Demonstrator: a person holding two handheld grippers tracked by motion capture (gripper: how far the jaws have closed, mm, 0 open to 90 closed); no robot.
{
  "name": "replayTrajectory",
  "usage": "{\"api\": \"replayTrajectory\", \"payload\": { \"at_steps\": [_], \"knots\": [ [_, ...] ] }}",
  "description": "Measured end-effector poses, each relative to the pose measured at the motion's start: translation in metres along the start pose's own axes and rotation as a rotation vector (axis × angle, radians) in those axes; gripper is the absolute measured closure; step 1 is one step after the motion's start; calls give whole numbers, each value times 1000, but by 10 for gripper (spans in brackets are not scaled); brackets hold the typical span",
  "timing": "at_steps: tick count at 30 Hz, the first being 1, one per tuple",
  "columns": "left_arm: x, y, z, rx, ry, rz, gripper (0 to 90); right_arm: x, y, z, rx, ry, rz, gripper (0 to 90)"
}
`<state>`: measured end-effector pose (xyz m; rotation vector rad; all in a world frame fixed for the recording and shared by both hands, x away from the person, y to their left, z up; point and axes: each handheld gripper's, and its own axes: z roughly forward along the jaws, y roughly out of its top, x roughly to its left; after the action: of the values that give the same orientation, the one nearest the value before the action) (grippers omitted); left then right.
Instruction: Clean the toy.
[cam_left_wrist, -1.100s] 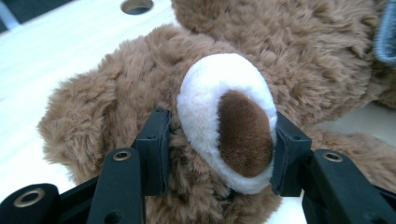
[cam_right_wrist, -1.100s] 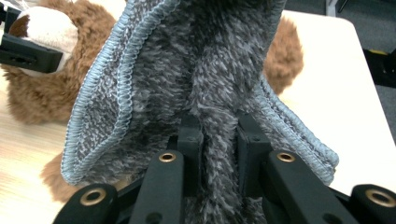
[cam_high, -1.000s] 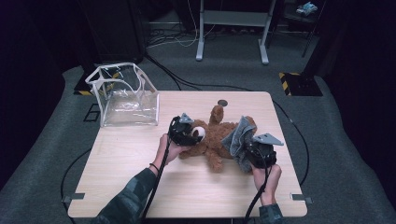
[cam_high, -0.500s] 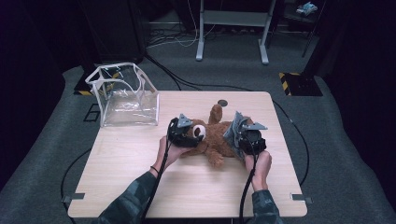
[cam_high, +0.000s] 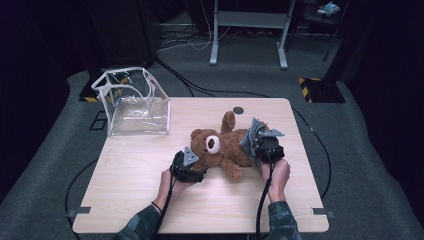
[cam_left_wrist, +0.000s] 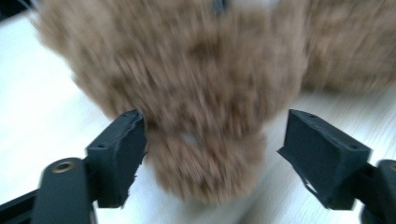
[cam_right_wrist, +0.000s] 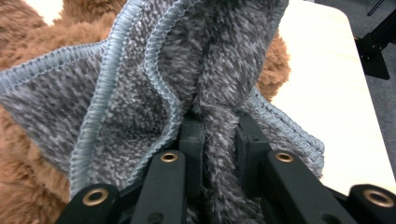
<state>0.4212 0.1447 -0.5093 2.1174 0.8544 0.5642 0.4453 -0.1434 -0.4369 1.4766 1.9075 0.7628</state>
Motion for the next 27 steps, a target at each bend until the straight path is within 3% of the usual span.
{"api": "replayTrajectory", "payload": {
  "at_steps": [2,4,8,12,15,17,19,22,24,27],
  "knots": [
    [-1,-3,3,14,28,-10,337,1,0,-5,-15,2,3,762],
    [1,-4,3,8,19,-21,482,2,0,-12,-32,9,-7,763],
    [4,-5,2,-3,-3,-39,603,12,0,-31,-74,72,-7,763],
    [7,-7,2,-26,-23,-88,662,40,-1,-44,-97,138,-68,763],
    [10,-8,3,-33,-45,-135,669,65,-7,-44,-71,178,-130,764],
    [12,-9,3,-34,-57,-142,671,76,-13,-37,-34,154,-174,766],
    [14,-10,3,-43,-68,-141,672,77,-16,-24,-14,134,-166,767],
    [15,-9,3,-61,-90,-147,681,70,-12,-14,-20,119,-144,768],
    [14,-8,3,-80,-109,-156,692,71,-6,-11,-21,89,-152,767],
    [14,-6,3,-89,-121,-187,705,73,2,-13,-35,87,-153,766]
  ]
}}
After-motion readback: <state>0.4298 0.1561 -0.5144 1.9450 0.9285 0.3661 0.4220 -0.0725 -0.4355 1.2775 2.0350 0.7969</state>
